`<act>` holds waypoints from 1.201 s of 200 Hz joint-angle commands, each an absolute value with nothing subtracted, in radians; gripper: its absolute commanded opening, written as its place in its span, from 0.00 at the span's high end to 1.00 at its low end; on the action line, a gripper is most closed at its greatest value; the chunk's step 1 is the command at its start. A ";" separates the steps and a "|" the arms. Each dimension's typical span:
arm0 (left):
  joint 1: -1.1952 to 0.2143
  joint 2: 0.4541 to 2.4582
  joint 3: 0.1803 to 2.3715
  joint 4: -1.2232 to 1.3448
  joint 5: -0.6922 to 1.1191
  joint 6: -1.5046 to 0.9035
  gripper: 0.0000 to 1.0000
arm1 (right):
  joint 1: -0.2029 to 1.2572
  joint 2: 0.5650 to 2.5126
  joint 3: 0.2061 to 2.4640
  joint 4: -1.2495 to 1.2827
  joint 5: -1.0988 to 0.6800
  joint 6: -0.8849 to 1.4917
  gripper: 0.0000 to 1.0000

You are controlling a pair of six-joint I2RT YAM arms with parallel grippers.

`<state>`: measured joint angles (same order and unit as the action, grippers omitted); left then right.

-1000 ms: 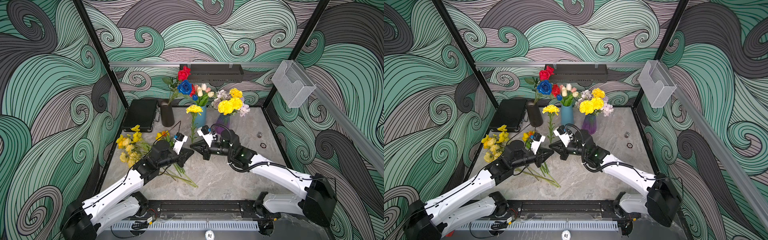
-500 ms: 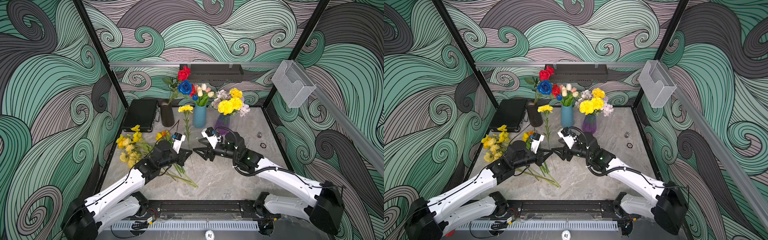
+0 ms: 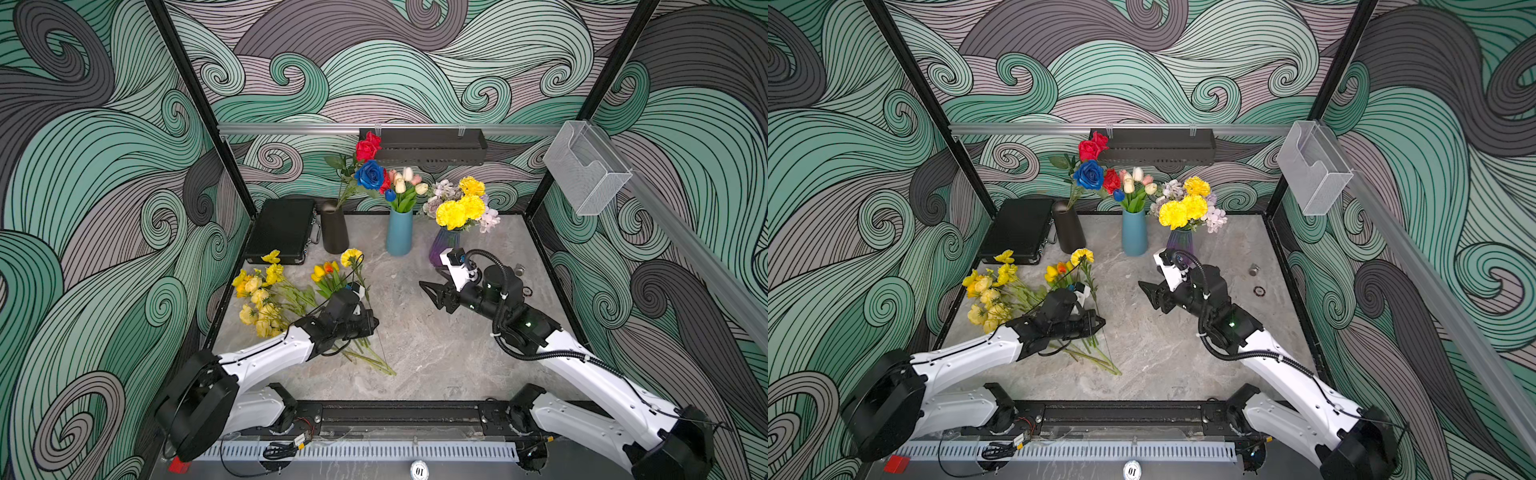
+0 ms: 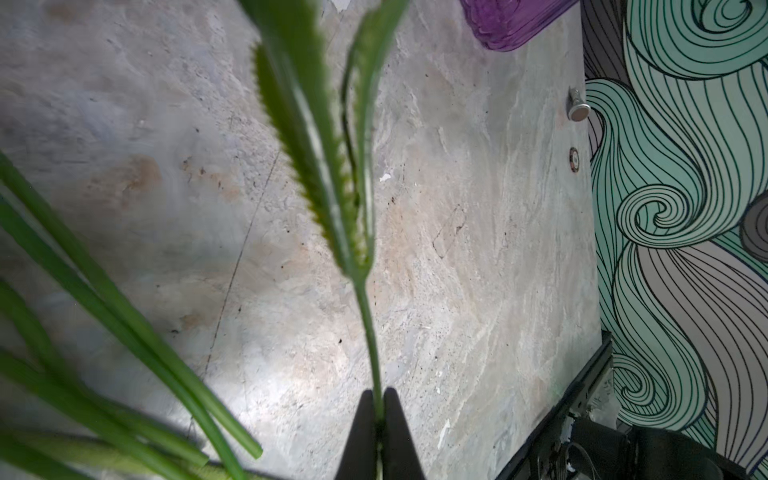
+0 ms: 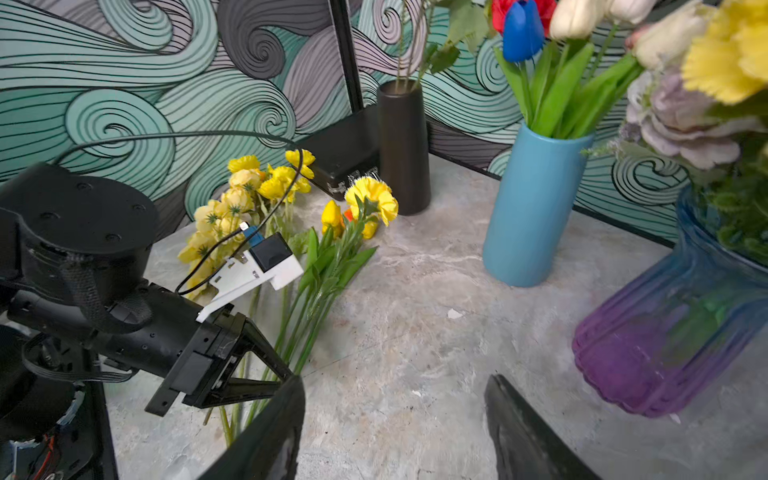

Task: Pick out yellow flowers from the vase
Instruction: Place the flower at the center of the board.

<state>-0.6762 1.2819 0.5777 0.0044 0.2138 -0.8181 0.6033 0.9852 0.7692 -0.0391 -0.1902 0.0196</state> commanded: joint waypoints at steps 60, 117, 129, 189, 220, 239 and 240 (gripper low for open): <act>-0.601 1.602 0.822 -0.128 0.289 -0.863 0.99 | 0.524 0.989 0.769 -0.083 -0.156 0.095 0.31; -0.570 1.641 0.870 -0.162 0.315 -0.827 0.75 | 0.492 0.967 0.752 -0.080 -0.086 0.108 0.30; -0.565 1.614 0.858 -0.169 0.292 -0.820 0.65 | 0.475 0.946 0.737 -0.060 -0.067 0.115 0.31; -0.554 1.431 0.805 -0.193 0.171 -0.680 0.47 | 0.402 0.887 0.682 0.033 -0.044 0.087 0.35; -0.551 1.255 0.733 -0.123 0.112 -0.598 0.37 | 0.399 0.893 0.644 0.191 -0.094 0.008 0.36; -0.548 1.148 0.684 -0.097 0.054 -0.542 0.31 | 0.399 0.918 0.611 0.343 -0.131 -0.045 0.35; -0.548 1.142 0.681 -0.095 0.051 -0.539 0.30 | 0.399 0.920 0.609 0.347 -0.134 -0.049 0.35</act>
<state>-0.5575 1.2442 0.7212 -0.1371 0.1452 -0.6483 0.4034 0.9001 0.6403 0.1249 -0.0799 0.0368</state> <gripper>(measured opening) 0.669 0.649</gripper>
